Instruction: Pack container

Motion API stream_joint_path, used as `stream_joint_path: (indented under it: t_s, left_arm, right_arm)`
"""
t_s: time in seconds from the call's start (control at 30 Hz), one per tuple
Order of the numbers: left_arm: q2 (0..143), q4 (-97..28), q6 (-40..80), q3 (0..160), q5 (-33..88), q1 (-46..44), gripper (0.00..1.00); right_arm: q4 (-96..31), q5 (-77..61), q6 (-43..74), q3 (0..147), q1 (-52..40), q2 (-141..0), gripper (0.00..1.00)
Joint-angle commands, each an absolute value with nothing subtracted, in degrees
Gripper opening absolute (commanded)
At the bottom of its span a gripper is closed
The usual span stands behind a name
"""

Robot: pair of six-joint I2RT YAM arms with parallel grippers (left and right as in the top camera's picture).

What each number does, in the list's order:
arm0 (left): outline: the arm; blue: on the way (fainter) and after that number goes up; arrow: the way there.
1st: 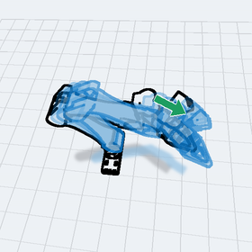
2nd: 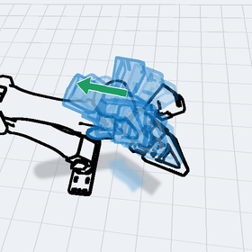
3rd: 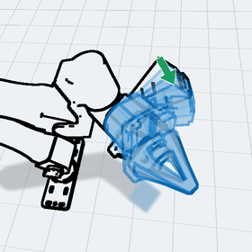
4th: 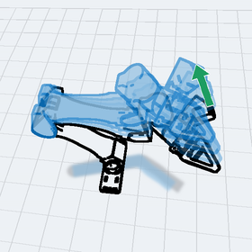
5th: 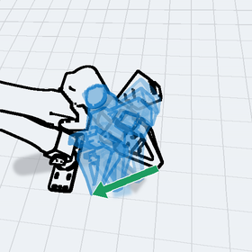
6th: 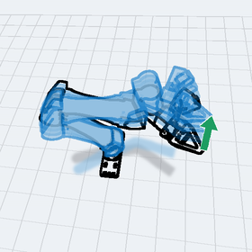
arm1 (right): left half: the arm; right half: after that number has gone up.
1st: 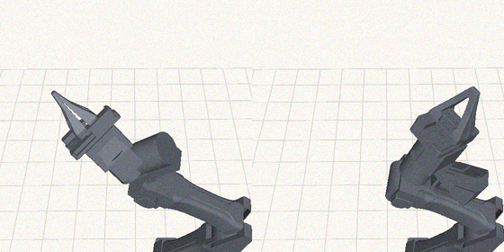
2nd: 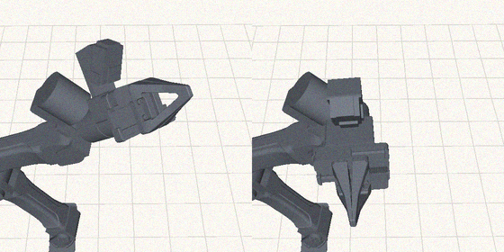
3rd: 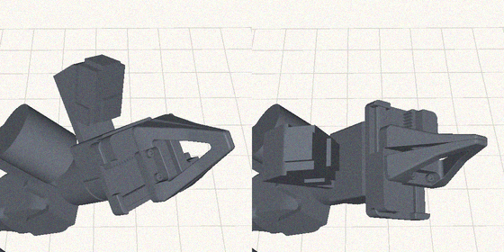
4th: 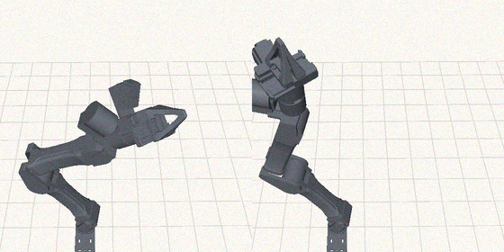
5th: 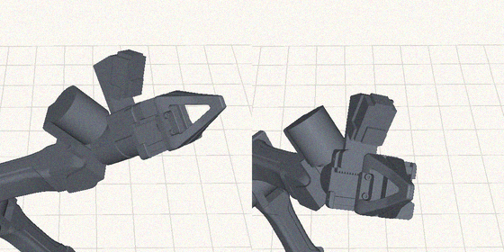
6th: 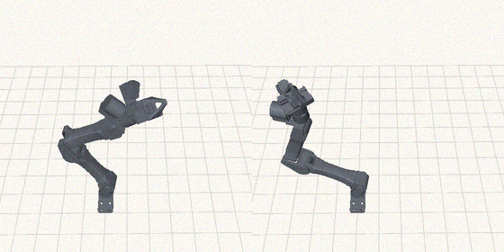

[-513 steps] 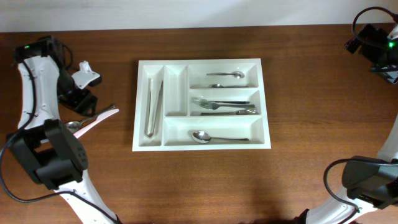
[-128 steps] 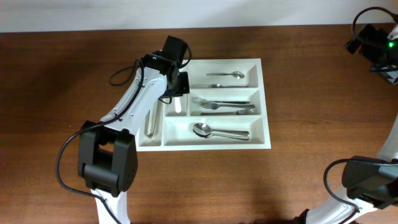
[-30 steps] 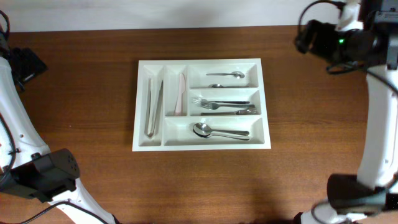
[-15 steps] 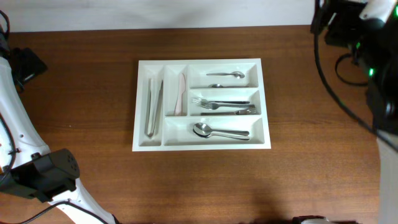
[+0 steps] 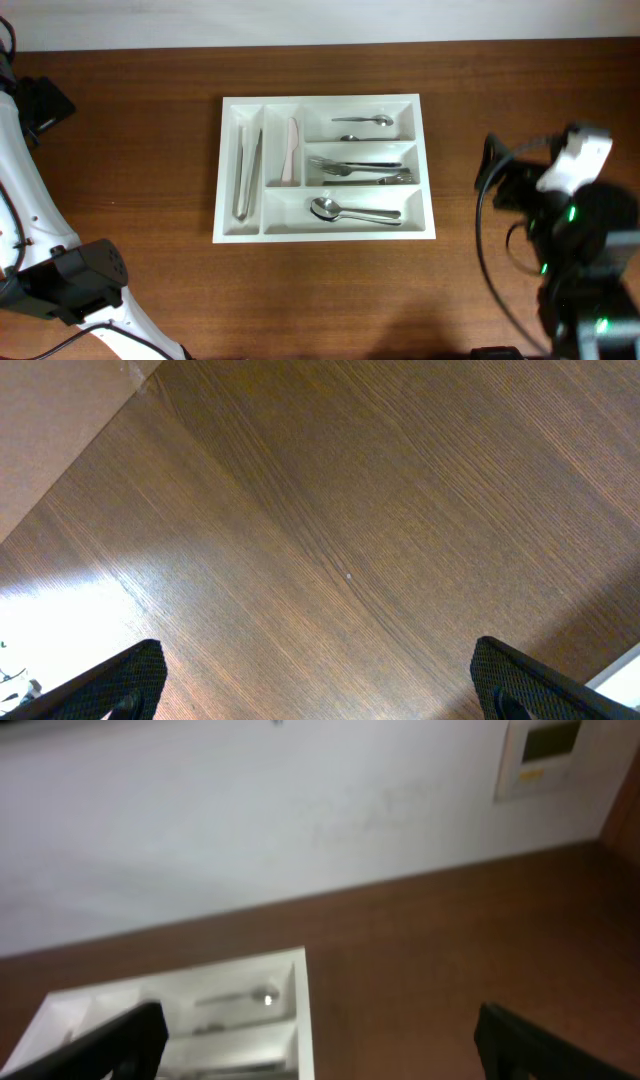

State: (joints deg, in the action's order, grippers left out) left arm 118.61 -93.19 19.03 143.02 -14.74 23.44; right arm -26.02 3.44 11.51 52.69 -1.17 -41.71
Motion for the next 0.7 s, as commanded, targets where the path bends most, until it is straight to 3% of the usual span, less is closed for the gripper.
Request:
stream_joint_path:
  t_s: [0.0, 0.37, 0.67]
  left_arm:
    - [118.2, -93.1, 18.3, 142.7, -14.3, 23.7, 0.99]
    - [118.2, -93.1, 18.3, 142.7, -14.3, 23.7, 0.99]
    - [118.2, -93.1, 18.3, 142.7, -14.3, 23.7, 0.99]
  right_arm:
    - [-22.1, 3.7, 11.0, 42.1, -1.5, -32.4, 0.99]
    - [-16.4, 3.4, 11.5, 15.3, -1.5, -8.3, 0.99]
    - [-16.4, 3.2, 14.0, 7.9, -1.5, -2.7, 0.99]
